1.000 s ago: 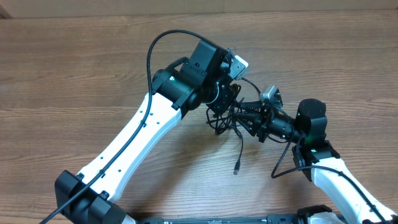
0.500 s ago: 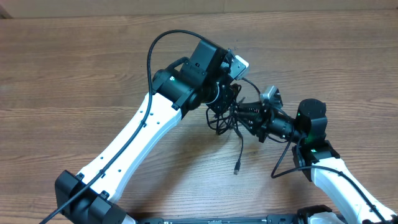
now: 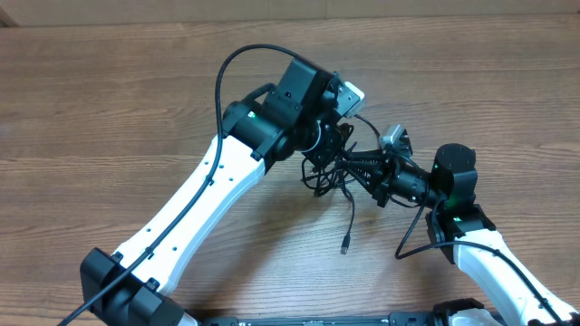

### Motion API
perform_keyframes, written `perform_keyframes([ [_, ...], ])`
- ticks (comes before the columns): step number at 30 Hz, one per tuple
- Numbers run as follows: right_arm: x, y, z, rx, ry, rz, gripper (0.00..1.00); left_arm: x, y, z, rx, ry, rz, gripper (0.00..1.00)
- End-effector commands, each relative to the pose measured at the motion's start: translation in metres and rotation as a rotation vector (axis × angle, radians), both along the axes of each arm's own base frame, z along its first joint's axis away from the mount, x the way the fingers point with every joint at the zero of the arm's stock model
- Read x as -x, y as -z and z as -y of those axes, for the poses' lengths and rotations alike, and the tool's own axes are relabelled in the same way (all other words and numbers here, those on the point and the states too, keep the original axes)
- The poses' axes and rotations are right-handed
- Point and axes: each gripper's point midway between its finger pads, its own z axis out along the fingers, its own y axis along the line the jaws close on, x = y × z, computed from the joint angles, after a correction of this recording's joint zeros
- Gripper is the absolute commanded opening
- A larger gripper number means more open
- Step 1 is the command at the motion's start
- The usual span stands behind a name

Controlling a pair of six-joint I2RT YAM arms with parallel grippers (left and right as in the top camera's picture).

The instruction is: Untangle cables

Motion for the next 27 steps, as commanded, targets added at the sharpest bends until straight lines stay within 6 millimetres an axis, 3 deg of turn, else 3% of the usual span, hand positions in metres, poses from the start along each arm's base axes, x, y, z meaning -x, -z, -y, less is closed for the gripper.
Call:
perform_keyframes([
  [1,-0.003,-0.003,0.001,0.002,0.008,0.014,0.2,0.009,-0.011,0.014,0.034,0.065,0.021,0.04],
  [6,-0.005,-0.003,0.002,0.005,0.019,0.015,0.28,0.012,-0.011,0.017,0.031,0.079,0.025,0.05],
  [12,-0.005,-0.003,0.002,0.005,0.019,0.015,0.28,0.012,-0.011,0.017,0.032,0.079,0.025,0.04],
  [19,-0.005,-0.003,0.002,0.006,0.019,0.015,0.07,0.018,-0.015,0.025,0.062,0.134,0.026,0.05],
  [27,-0.005,-0.003,0.001,0.006,0.019,0.015,0.04,0.017,-0.015,0.025,0.056,0.143,0.041,0.05],
])
